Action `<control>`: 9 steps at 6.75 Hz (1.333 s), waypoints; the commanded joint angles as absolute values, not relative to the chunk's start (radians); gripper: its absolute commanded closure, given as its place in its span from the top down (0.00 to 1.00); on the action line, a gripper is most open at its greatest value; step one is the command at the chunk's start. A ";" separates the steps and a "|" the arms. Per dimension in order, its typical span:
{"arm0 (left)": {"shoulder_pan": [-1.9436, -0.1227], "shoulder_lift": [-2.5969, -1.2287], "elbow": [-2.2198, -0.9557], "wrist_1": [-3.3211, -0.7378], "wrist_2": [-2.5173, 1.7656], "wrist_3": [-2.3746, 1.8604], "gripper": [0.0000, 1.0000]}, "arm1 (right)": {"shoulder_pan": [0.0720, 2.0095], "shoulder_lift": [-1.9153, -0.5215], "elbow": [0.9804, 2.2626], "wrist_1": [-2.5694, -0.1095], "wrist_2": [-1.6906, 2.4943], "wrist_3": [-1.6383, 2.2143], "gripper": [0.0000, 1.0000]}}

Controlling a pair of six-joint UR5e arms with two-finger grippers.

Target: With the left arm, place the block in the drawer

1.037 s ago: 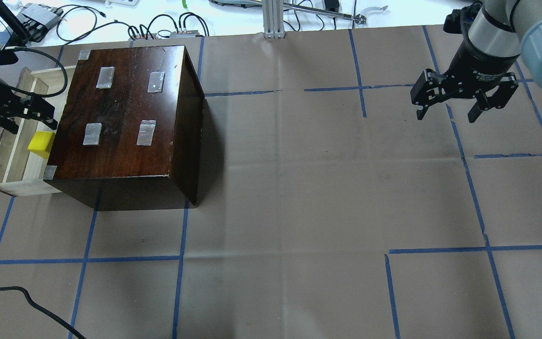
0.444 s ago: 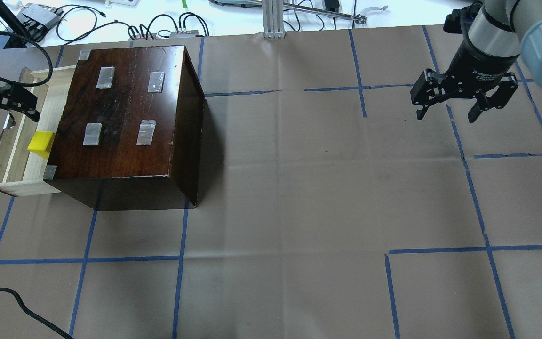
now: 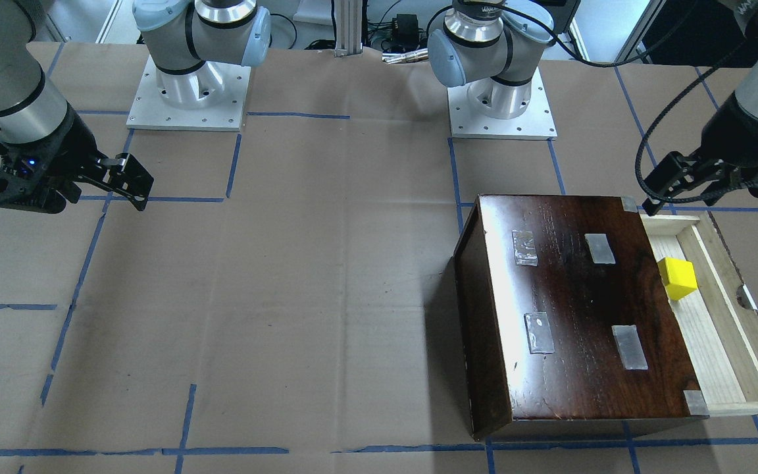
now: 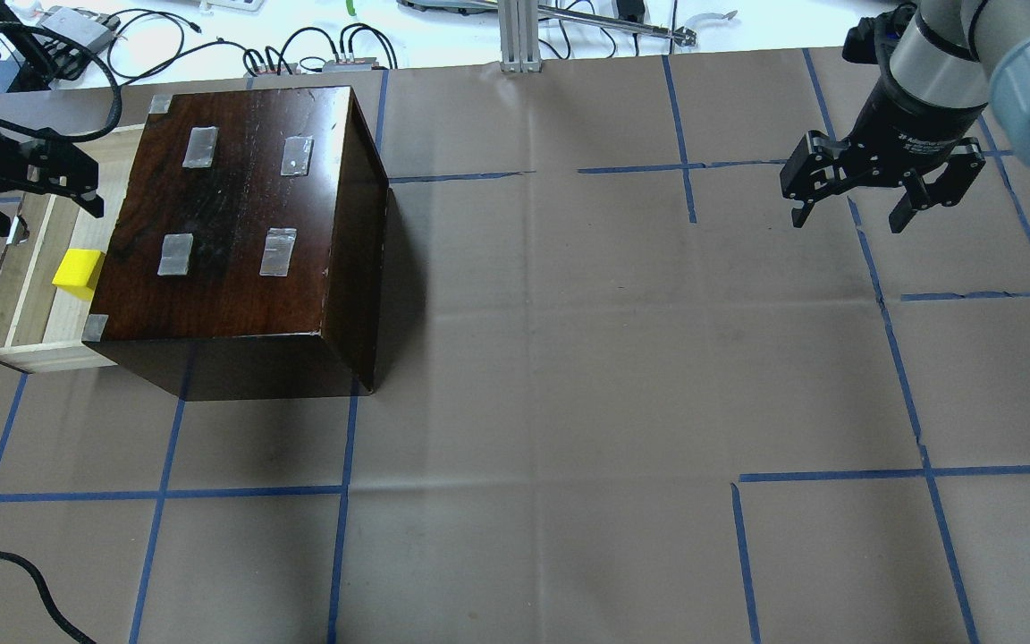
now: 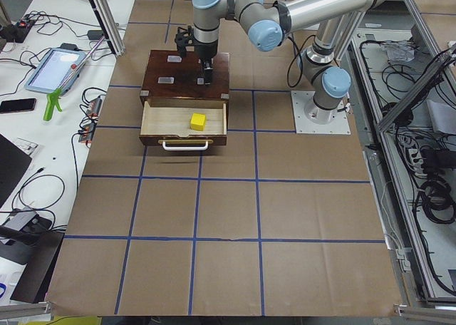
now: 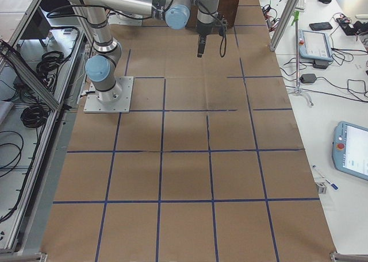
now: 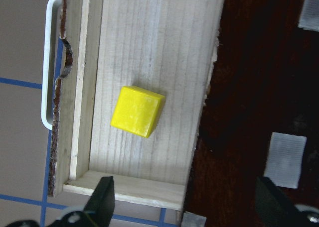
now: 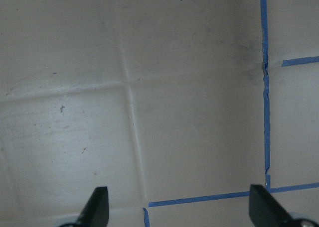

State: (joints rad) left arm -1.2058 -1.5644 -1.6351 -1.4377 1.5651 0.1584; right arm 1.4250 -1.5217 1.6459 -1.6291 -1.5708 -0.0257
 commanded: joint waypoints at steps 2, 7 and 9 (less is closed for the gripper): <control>-1.409 -1.534 -1.632 -1.471 1.563 -0.099 0.98 | 1.425 -1.522 1.646 -1.629 -1.571 -0.026 1.00; -1.566 -1.543 -1.649 -1.497 1.563 -0.113 0.98 | 1.425 -1.522 1.646 -1.629 -1.571 -0.025 1.00; -1.566 -1.555 -1.632 -1.538 1.566 -0.033 0.98 | 1.425 -1.522 1.644 -1.629 -1.571 -0.026 1.00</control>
